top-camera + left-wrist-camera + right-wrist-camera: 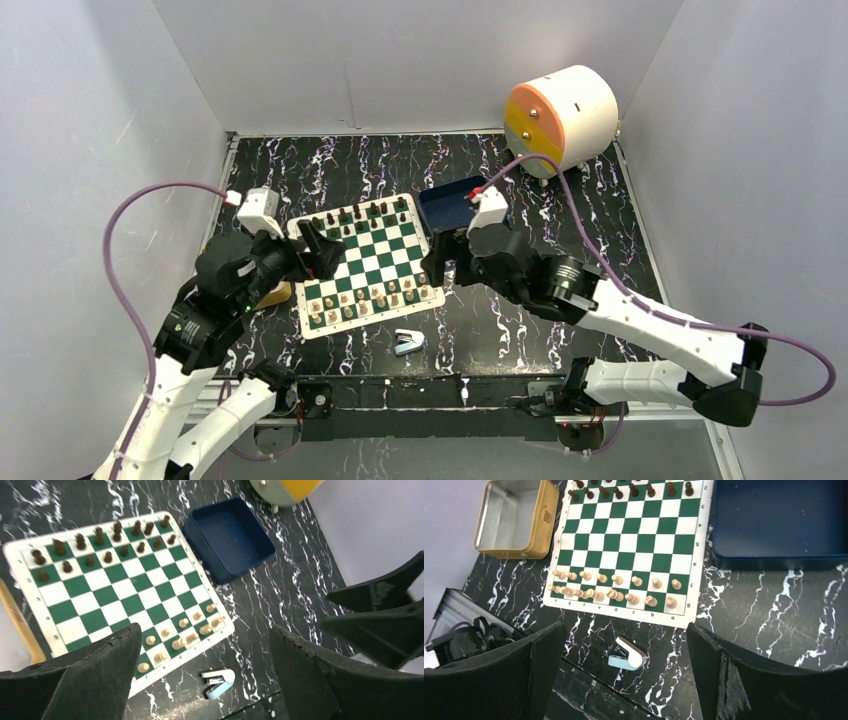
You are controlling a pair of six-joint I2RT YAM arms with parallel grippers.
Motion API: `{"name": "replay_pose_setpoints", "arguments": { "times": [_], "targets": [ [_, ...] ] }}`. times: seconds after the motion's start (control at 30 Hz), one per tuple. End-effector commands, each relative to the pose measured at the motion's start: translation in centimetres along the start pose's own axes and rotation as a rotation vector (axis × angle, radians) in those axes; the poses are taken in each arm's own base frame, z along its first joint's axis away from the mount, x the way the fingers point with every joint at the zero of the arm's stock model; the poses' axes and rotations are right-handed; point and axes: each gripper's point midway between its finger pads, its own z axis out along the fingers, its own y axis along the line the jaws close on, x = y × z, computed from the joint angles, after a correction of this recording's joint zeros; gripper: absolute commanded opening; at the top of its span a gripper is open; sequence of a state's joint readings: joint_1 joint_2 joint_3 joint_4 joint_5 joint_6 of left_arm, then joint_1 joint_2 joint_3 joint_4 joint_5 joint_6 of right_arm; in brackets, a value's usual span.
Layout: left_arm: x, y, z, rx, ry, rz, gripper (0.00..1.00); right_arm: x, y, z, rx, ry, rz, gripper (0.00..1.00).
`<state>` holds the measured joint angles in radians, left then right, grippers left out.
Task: Set up the chess pieces on the board
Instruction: Reset both arms
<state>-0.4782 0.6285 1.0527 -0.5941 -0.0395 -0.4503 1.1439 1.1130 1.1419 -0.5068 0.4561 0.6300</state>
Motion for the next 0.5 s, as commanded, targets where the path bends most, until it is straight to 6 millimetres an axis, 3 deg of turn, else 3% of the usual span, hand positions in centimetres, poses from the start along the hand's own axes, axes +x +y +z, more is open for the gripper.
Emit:
{"name": "replay_pose_setpoints", "arguments": {
  "times": [0.0, 0.2, 0.47],
  "targets": [
    [2.5, -1.5, 1.1, 0.097, 0.098, -0.032, 0.95, -1.4, -1.9, -1.6, 0.06, -0.103, 0.09, 0.99],
    [5.3, -2.2, 3.4, 0.14, 0.211, -0.095, 0.95, -0.9, -3.7, -3.1, 0.109, -0.097, 0.114, 0.99],
    [4.6, -3.4, 3.9, 0.221, 0.169, -0.064, 0.95, -1.9, -4.0, -4.6, 0.079, -0.148, 0.145, 0.99]
  ]
}}
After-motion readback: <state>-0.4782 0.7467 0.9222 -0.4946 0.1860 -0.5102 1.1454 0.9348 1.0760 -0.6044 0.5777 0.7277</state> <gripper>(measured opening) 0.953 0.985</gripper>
